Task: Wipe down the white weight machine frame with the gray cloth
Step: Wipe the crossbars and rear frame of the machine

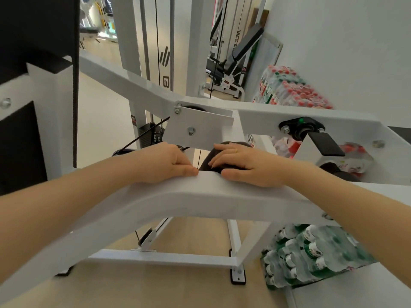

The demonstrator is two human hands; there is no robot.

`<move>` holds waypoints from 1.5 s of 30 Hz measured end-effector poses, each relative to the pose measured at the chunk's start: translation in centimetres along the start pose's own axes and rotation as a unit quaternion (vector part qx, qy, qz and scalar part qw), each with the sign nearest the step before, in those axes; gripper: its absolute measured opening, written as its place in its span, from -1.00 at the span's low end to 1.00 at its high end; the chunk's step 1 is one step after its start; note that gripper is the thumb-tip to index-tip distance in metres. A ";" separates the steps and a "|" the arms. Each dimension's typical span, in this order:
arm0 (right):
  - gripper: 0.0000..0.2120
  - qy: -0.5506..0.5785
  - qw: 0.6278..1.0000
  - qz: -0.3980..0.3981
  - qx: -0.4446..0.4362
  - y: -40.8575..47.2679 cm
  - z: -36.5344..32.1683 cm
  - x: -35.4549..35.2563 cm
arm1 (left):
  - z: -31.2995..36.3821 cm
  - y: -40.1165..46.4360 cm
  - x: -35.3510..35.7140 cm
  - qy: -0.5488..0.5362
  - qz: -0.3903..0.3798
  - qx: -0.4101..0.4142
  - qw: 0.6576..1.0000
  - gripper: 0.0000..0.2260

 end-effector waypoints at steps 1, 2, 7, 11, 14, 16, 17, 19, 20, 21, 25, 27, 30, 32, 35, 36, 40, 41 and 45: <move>-0.68 0.004 1.000 -0.008 -0.004 -0.4 -0.1 0.0 | 0.1 -0.2 0.0 0.007 0.007 -0.011 1.000 -0.74; -0.67 0.010 1.000 -0.015 0.000 -0.5 0.0 -0.2 | 0.3 -0.6 0.0 0.012 0.014 -0.022 1.000 -0.74; -0.68 0.024 0.996 0.048 0.066 0.3 0.9 -1.7 | 1.0 -3.5 0.5 0.045 0.088 -0.076 0.992 -0.69; -0.68 0.014 0.990 0.098 0.097 0.6 -0.1 -1.4 | 0.8 -7.3 1.6 0.060 0.149 -0.115 0.980 -0.54; -0.65 -0.090 0.987 0.083 0.107 0.8 -2.0 0.1 | 0.6 -10.2 2.2 0.071 0.193 -0.110 0.972 -0.53; -0.66 -0.158 0.977 0.105 0.102 0.5 -3.0 0.5 | 0.6 -11.8 2.4 0.101 0.218 -0.107 0.965 -0.56; -0.67 -0.164 0.976 0.109 0.095 0.3 -3.3 0.4 | 0.7 -12.4 2.5 0.119 0.230 -0.106 0.960 -0.56; -0.68 -0.116 0.983 0.107 0.094 -0.3 -3.0 0.0 | 0.9 -13.6 2.7 0.149 0.250 -0.097 0.952 -0.56; -0.68 -0.087 0.986 0.102 0.103 -0.3 -2.6 -0.3 | 0.8 -14.1 2.8 0.164 0.253 -0.095 0.949 -0.56; -0.67 -0.074 0.985 0.100 0.118 -0.1 -2.2 -0.6 | 0.7 -14.5 3.0 0.178 0.251 -0.098 0.947 -0.54; -0.65 -0.084 0.970 0.132 0.186 0.9 -1.9 -0.7 | -0.3 -15.0 4.0 0.231 0.215 -0.093 0.944 -0.43; -0.66 -0.070 0.969 0.133 0.198 1.0 -3.0 -0.4 | -0.5 -15.0 4.4 0.242 0.210 -0.091 0.943 -0.41; -0.68 -0.037 0.968 0.153 0.194 1.5 -4.9 0.3 | -1.1 -14.7 4.5 0.241 0.196 -0.084 0.947 -0.36; -0.70 -0.075 0.954 0.207 0.206 1.9 -5.6 0.8 | -1.4 -14.6 4.5 0.241 0.190 -0.077 0.949 -0.34; -0.69 -0.045 0.924 0.297 0.235 0.8 -6.2 0.6 | -1.3 -14.7 4.7 0.252 0.192 -0.065 0.946 -0.34; -0.69 -0.027 0.919 0.317 0.235 0.3 -6.4 0.6 | -1.2 -14.7 4.7 0.258 0.193 -0.059 0.945 -0.35; -0.66 -0.040 0.900 0.366 0.233 -3.1 -8.9 1.3 | -0.8 -14.9 4.6 0.258 0.207 -0.035 0.943 -0.39; -0.68 -0.038 0.896 0.378 0.228 -4.0 -9.5 1.7 | -0.8 -15.0 4.6 0.260 0.213 -0.040 0.941 -0.39; -0.68 0.048 0.892 0.362 0.267 -8.2 -11.0 5.6 | -0.4 -15.3 4.8 0.247 0.248 -0.027 0.936 -0.40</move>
Point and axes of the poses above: each hand's wrist, its own y-axis towards the middle knuckle, its own x-axis out of the palm, z = x × y, the point moved 7 cm from there along y, towards the middle knuckle, and after that the axes turned 3 degrees about y, right-handed, at the moved point
